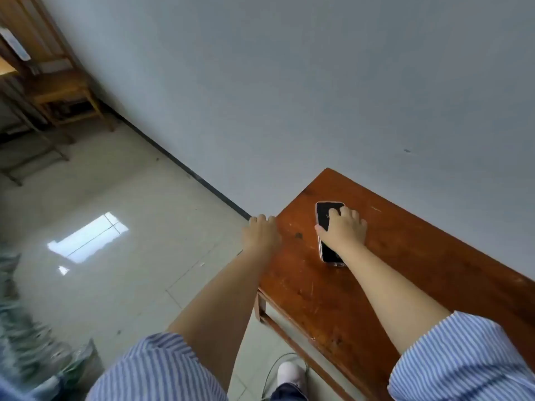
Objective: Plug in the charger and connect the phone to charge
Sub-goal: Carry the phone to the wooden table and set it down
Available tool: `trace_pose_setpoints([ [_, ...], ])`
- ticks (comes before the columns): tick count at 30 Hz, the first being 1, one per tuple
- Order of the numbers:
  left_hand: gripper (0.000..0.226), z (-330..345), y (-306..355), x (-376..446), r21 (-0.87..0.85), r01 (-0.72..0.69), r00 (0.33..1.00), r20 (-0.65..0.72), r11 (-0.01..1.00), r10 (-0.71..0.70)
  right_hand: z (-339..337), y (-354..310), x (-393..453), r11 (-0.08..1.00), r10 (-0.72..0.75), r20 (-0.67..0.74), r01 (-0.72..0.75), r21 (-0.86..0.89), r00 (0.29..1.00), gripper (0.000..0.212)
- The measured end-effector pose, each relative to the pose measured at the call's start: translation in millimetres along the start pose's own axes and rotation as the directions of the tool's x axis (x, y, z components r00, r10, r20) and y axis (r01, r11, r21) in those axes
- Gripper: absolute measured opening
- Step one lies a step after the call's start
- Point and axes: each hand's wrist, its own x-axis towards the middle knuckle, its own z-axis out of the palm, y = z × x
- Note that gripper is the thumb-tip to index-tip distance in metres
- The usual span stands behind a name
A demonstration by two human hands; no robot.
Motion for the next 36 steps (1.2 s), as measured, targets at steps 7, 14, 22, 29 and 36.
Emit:
trace_pose_setpoints([
  [7,0.057,72.9,-32.0,1.8,-0.023,-0.03,0.988,0.149,0.999,0.033,62.3,10.7,25.4,0.991,0.133,0.086,-0.132,-0.016,0.987,0.079],
  [14,0.06,87.7,-42.7,1.6,0.0,-0.066,0.992,0.105,0.998,0.065,69.5,9.7,33.1,0.989,0.14,-0.032,-0.138,0.062,0.99,0.061],
  [22,0.056,46.6,-87.0,30.5,-0.054,0.014,0.994,0.105,0.998,-0.008,62.1,-48.7,54.3,0.992,-0.057,-0.017,0.059,0.115,0.998,0.059],
  [29,0.053,-32.7,-213.8,64.2,-0.004,0.169,0.984,-0.049,0.986,-0.169,64.4,-217.1,75.6,0.943,-0.291,0.004,0.286,0.169,0.957,0.06],
  [36,0.047,-134.0,-412.3,64.7,0.013,0.371,0.91,-0.205,0.928,-0.361,58.5,-450.6,82.2,0.841,-0.506,-0.036,0.502,0.203,0.862,0.06],
])
